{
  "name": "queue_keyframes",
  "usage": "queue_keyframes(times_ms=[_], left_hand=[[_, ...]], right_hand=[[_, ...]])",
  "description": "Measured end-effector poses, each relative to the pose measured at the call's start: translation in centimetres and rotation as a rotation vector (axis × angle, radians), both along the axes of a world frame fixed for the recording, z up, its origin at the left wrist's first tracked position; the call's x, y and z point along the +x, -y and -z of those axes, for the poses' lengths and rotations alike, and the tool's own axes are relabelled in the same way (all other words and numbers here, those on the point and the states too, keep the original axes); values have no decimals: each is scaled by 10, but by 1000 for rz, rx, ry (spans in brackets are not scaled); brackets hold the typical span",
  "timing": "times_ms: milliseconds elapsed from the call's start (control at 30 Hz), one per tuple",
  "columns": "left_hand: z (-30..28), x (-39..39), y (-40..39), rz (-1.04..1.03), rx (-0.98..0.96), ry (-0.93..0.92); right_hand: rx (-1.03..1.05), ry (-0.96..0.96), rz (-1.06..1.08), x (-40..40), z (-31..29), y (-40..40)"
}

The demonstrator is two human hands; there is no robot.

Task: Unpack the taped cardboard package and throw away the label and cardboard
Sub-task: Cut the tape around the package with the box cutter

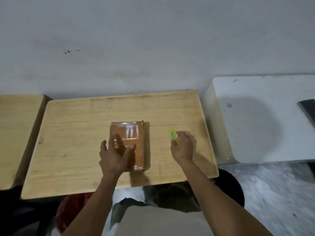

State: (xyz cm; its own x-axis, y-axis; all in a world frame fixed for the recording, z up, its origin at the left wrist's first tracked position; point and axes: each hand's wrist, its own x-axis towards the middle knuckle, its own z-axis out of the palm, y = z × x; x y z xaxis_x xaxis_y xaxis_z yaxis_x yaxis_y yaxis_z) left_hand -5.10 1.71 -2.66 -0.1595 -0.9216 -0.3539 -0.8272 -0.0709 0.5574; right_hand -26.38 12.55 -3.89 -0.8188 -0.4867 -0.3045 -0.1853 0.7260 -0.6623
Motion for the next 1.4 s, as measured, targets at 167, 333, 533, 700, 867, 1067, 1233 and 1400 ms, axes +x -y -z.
queue_keyframes(times_ms=[167,333,533,700,867,1067,1233,1400], left_hand=[[12,-14,-2,-10,-26,64],[15,-21,-10,-64,-25,84],[15,-22,-14,-84,-36,98],[17,-23,-17,-77,-80,101],[22,-33,-25,-93,-106,196],[23,-37,-31,-72,-133,240],[24,-41,-32,-80,-149,270],[28,-41,-33,-74,-163,279]], right_hand=[[104,9,-17,-7,24,-1],[164,-9,-24,-4,33,1],[191,-25,27,3,35,9],[185,21,-1,1,33,12],[46,124,-81,-4,24,17],[-233,687,-31,-5,-26,31],[-350,780,-231,-3,-47,40],[-382,684,-289,-2,-47,55]])
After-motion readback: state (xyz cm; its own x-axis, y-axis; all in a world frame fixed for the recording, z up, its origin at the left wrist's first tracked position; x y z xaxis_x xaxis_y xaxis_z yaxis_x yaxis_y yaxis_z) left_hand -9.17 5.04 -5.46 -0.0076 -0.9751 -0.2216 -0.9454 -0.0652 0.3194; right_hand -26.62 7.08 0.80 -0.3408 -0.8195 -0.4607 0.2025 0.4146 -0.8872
